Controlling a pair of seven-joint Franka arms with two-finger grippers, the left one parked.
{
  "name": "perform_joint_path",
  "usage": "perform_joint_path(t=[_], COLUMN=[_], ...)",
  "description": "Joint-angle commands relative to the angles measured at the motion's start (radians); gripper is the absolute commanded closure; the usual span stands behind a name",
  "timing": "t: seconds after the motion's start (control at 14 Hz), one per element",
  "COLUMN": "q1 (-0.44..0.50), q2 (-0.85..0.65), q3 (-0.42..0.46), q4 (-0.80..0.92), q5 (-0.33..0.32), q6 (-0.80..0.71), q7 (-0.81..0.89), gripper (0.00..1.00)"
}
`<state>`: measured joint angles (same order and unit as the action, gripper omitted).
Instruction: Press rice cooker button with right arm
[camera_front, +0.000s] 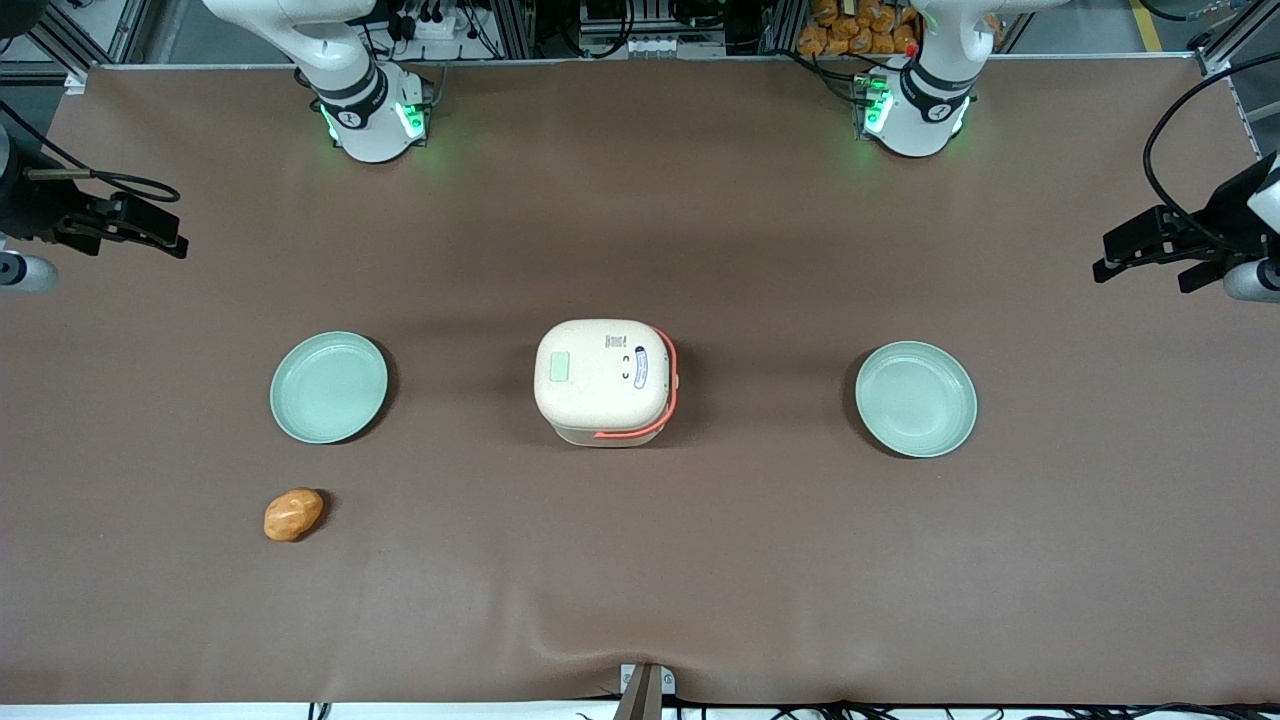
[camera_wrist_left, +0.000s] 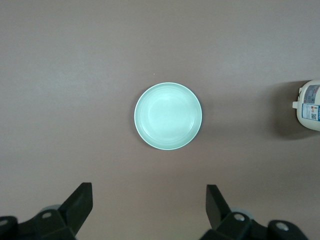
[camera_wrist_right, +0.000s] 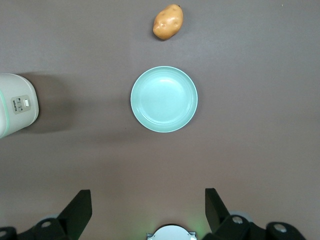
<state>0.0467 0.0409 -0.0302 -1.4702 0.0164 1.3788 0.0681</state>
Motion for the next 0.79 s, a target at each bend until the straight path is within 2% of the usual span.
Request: perform_joint_path(t=[0.0,0.43,0.71], q1=[-0.010,0.053,0.189], q2=[-0.012,0.002,0.057], q3=[0.012,0.030,0.030], q4=[0.005,0.045,0.057], q5=[-0.007,0.003,0.002], q6=[-0.007,-0.011,-0.009], q7=[-0.016,-0.051,-0.062], gripper=[0.00,0.00,0.00])
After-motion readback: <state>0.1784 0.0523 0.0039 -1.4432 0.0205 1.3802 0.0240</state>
